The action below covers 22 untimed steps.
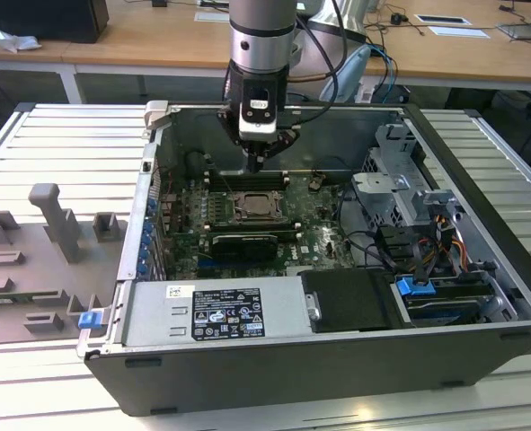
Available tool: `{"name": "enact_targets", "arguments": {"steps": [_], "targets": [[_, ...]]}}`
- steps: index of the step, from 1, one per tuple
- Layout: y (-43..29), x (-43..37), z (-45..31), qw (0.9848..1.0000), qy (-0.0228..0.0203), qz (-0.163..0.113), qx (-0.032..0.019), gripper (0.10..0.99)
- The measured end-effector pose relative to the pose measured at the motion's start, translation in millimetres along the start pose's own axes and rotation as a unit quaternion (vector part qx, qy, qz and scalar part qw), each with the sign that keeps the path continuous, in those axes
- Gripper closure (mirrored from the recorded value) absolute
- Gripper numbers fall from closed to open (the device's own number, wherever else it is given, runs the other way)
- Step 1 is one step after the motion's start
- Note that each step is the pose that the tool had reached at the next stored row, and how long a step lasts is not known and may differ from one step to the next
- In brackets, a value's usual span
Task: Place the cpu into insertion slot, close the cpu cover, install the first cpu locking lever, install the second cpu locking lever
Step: 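Install the first cpu locking lever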
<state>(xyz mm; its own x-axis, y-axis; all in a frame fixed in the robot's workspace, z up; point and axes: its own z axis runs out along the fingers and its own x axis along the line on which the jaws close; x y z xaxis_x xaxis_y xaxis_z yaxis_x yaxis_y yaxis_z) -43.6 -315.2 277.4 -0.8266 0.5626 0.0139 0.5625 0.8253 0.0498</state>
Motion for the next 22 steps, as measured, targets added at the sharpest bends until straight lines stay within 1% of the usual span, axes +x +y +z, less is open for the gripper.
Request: {"name": "enact_targets", "arguments": {"steps": [2,4,5,6,9,12,14,16,18,21,22], "targets": [[0.0,0.0,0.0,0.9998,0.0009,-0.018,0.0003,0.98],[0.0,0.0,0.0,0.9989,0.0024,-0.048,0.0007,0.98],[0.0,0.0,0.0,0.9981,0.0031,-0.062,0.0009,0.98],[0.0,0.0,0.0,0.9974,0.0035,-0.072,0.001,0.98],[0.0,0.0,0.0,0.9963,0.0043,-0.086,0.0012,0.98],[0.0,0.0,0.0,0.9939,0.0055,-0.11,0.0016,0.98],[0.0,0.0,0.0,0.993,0.0059,-0.118,0.0017,0.98],[0.0,0.0,0.0,0.9914,0.0065,-0.131,0.0018,0.98],[-0.1,0.0,0.1,0.9904,0.0068,-0.138,0.0018,0.98],[-0.6,0.6,0.0,0.988,0.0077,-0.155,0.0022,0.98],[-0.6,0.6,-0.1,0.9868,0.008,-0.162,0.0023,0.98]]}}
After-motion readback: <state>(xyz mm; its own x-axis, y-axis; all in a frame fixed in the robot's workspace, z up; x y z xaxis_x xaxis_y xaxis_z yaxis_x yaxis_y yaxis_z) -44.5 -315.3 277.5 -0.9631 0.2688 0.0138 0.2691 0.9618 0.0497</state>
